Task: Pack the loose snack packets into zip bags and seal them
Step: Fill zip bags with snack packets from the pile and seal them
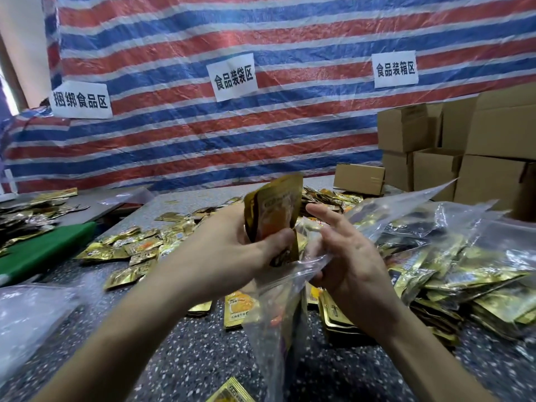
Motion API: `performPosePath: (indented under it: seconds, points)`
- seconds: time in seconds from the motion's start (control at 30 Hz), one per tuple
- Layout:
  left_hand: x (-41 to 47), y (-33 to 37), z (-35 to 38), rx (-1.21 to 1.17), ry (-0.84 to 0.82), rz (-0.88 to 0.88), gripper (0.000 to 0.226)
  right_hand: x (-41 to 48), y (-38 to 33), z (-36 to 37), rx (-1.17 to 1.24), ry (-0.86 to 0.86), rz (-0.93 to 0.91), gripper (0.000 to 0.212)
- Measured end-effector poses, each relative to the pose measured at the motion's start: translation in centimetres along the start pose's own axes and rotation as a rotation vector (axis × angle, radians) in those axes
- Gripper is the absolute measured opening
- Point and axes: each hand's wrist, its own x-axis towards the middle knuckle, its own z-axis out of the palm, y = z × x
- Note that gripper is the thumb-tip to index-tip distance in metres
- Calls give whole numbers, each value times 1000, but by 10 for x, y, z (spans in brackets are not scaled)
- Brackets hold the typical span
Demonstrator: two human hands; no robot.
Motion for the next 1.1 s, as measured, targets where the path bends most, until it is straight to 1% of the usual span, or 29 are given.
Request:
performPosePath:
  seconds: [0.07,0.13,0.2,0.27,0.33,0.4,0.47,0.53,0.63,0.67,0.73,0.8,0.87,0.93,0.97,1.0,1.03,1.07,1.1]
  points:
    - [-1,2,-7,-59,-34,-39,13,0,0,0,5,-2,15,60]
    - [0,4,-14,-138,-59,-71,9,0,0,0,0,-7,25,59]
    - [2,5,-18,-146,-38,-58,20,-1,-1,0,-2,-25,31,51]
    - [4,6,-17,-48,45,-34,37,-2,-1,0,-8,-41,31,41]
    - [5,6,-13,17,95,-45,54,-2,-1,0,9,-51,35,37]
    - [4,5,-9,19,80,-94,68,-1,-2,0,34,-70,32,40]
    - [3,3,-9,59,29,-129,77,-1,-3,0,36,-77,36,41]
    - [1,2,-14,125,-15,-130,75,-2,-2,-1,42,-86,47,42]
    - [-6,-1,-27,136,-32,-130,66,-2,-1,0,8,-72,45,45]
    - [-11,-2,-31,173,-51,-133,62,-1,0,0,-8,-57,45,45]
    - [-24,-1,-36,263,-133,-151,53,-1,1,-1,-32,-34,43,41]
    - [-37,1,-36,190,-193,-151,54,-2,-1,-2,-19,-67,57,38]
    - [-48,-1,-31,149,-210,-77,55,-4,-2,-2,51,-154,81,44]
    - [-55,-5,-25,245,-154,11,56,-4,-2,-4,59,-179,82,49]
    - [-55,-9,-25,269,-96,44,48,-3,-1,-4,29,-157,74,48]
    - [-55,-13,-25,249,-35,47,40,-2,-1,-4,-15,-123,62,43]
    - [-53,-17,-27,213,22,45,36,-2,-1,-4,-66,-83,48,33]
    - [-49,-20,-29,168,63,40,33,-2,-1,-4,-126,-34,24,22]
    - [-45,-24,-31,101,75,30,29,-3,-1,-4,-195,27,-21,15]
